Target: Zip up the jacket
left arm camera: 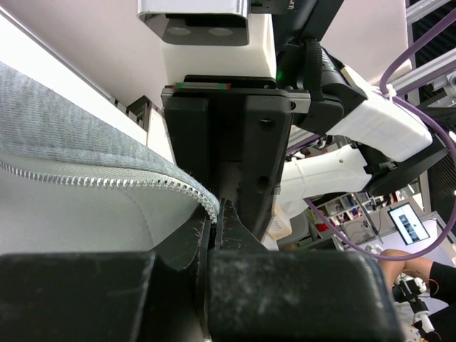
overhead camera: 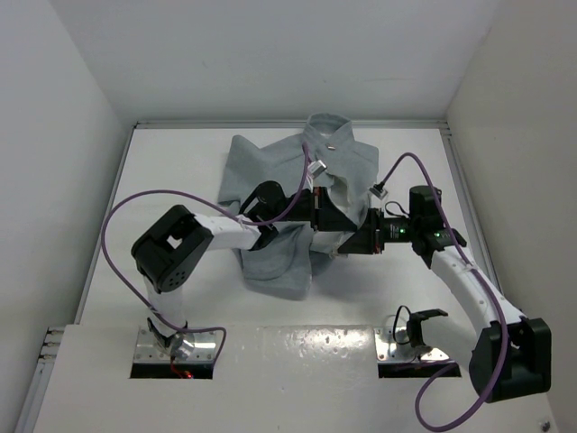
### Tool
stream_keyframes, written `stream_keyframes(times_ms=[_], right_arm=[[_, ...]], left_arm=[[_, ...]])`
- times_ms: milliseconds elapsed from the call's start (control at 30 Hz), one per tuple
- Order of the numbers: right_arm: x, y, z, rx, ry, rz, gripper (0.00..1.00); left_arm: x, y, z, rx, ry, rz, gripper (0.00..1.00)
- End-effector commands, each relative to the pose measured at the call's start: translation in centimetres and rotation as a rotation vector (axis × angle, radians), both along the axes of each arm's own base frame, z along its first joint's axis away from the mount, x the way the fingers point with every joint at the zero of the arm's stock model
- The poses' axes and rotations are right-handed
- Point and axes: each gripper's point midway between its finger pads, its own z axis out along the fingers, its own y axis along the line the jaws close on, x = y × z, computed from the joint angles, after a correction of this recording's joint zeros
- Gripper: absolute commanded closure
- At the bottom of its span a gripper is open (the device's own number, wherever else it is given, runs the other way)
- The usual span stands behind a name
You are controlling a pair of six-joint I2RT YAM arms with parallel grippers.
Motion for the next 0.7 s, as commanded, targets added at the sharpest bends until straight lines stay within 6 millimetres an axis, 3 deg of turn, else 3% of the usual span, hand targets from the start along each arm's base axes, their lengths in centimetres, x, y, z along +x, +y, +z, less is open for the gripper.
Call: stream_keyframes(times_ms=[0, 100, 133, 200, 233, 267, 300, 333, 367, 433, 467, 533, 567, 667], right_arm=[[0.8, 0.1, 2.1, 0.028, -0.093, 0.011, 0.87], [0.7, 0.1, 2.0, 0.025, -0.098, 0.01, 0.99], [0.7, 0.1, 2.0, 0.023, -0.095, 0.006, 0.99], [0.9, -0.1, 1.8, 0.0, -0.107, -0.009, 0.99], [0.7, -0.2, 1.7, -0.012, -0.097, -0.011, 1.0], [0.8, -0.4, 1.7, -0.033, -0.165, -0.011, 1.0], [0.4, -0.7, 1.2, -0.068, -0.135, -0.026, 1.0], [0.5, -0.9, 0.9, -0.09, -0.162, -0.034, 1.0], [0.9, -1.4, 0.4, -0.148, -0.237, -0.064, 1.0], [0.3, -1.8, -0.6, -0.177, -0.22, -0.078, 1.0], [0.2, -2.0, -1.1, -0.192, -0.207, -0.085, 1.0], [-0.6, -2.3, -2.4, -0.228, -0.153, -0.08, 1.0], [-0.5, -2.6, -3.0, -0.248, -0.133, -0.097, 1.0], [-0.5, -3.0, -4.9, -0.29, -0.088, -0.14, 1.0]], left_arm=[[-1.6, 0.5, 3.5, -0.087, -0.109, -0.022, 1.0], [-1.8, 0.2, 3.4, -0.072, -0.118, -0.025, 1.0], [-1.5, -0.2, 2.3, -0.015, -0.08, -0.023, 0.94], [-0.9, -0.5, 3.1, 0.01, -0.156, -0.005, 0.67], [-0.3, -0.4, 1.8, 0.096, -0.124, 0.004, 0.54], [0.8, -0.2, 2.5, 0.126, -0.153, 0.048, 0.45], [2.8, 0.5, 2.4, 0.18, -0.227, 0.119, 0.36], [4.5, 2.1, -0.8, 0.392, -0.116, 0.213, 0.22], [6.2, 2.9, 0.3, 0.445, -0.161, 0.273, 0.22], [8.7, 6.4, -0.6, 0.554, -0.294, 0.36, 0.22], [9.1, 8.7, -0.8, 0.647, -0.303, 0.42, 0.14], [9.6, 11.1, -1.9, 0.791, -0.39, 0.496, 0.08], [8.8, 12.7, -2.9, 0.884, -0.408, 0.502, 0.02], [6.7, 15.4, -6.3, 1.032, -0.36, 0.496, 0.0]])
